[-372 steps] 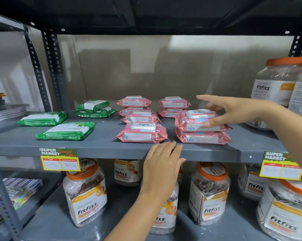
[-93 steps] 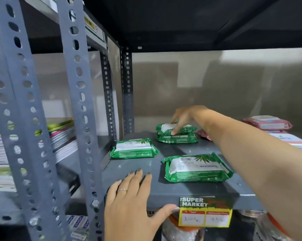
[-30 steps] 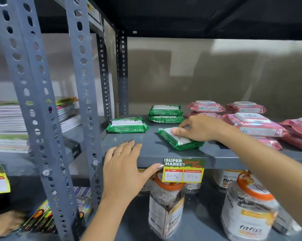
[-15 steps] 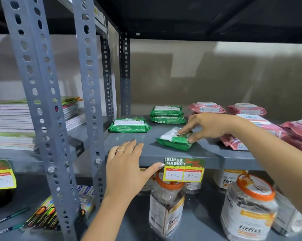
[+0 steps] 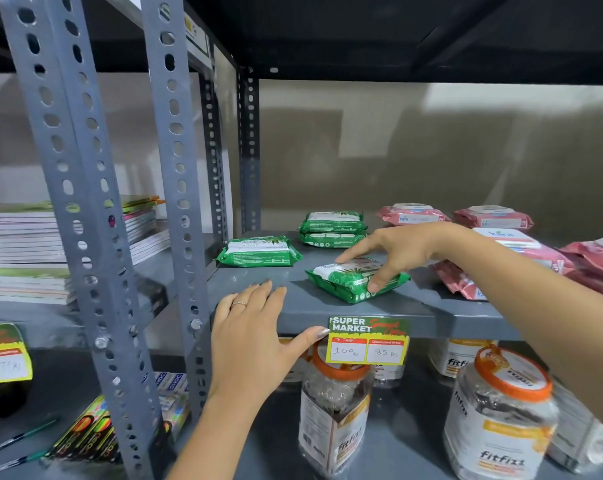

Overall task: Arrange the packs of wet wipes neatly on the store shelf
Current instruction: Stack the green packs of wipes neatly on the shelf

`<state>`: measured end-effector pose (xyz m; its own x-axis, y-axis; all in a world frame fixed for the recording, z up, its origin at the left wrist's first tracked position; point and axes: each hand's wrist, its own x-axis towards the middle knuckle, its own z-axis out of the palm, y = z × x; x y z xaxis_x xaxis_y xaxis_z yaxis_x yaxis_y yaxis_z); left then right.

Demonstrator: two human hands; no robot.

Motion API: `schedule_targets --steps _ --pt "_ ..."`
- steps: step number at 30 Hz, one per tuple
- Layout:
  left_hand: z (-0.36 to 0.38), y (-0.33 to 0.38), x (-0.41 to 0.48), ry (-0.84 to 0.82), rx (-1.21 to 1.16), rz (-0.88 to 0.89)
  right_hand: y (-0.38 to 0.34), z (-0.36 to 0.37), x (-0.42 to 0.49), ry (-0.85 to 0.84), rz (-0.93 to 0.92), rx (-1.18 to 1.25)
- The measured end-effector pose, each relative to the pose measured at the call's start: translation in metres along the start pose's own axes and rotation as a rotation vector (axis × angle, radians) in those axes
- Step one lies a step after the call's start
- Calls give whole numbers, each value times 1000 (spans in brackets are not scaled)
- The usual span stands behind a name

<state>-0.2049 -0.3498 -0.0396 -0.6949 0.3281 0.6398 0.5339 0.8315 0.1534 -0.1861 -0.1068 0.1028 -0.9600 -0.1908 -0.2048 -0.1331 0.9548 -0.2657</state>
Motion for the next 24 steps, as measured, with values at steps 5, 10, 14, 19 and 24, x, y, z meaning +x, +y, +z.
schedule_targets --steps 5,10,14,19,24 --pt "2 0 0 10 -4 -1 0 4 6 124 60 -132" --pt "2 0 1 3 -3 -11 1 10 7 161 41 -151" --pt "1 1 0 -2 6 -15 0 11 7 126 33 -152" --pt "1 1 0 -5 -5 -12 0 -4 11 -8 82 -152" --pt "-1 1 0 -10 -5 -6 -21 -28 40 215 -2 -60"
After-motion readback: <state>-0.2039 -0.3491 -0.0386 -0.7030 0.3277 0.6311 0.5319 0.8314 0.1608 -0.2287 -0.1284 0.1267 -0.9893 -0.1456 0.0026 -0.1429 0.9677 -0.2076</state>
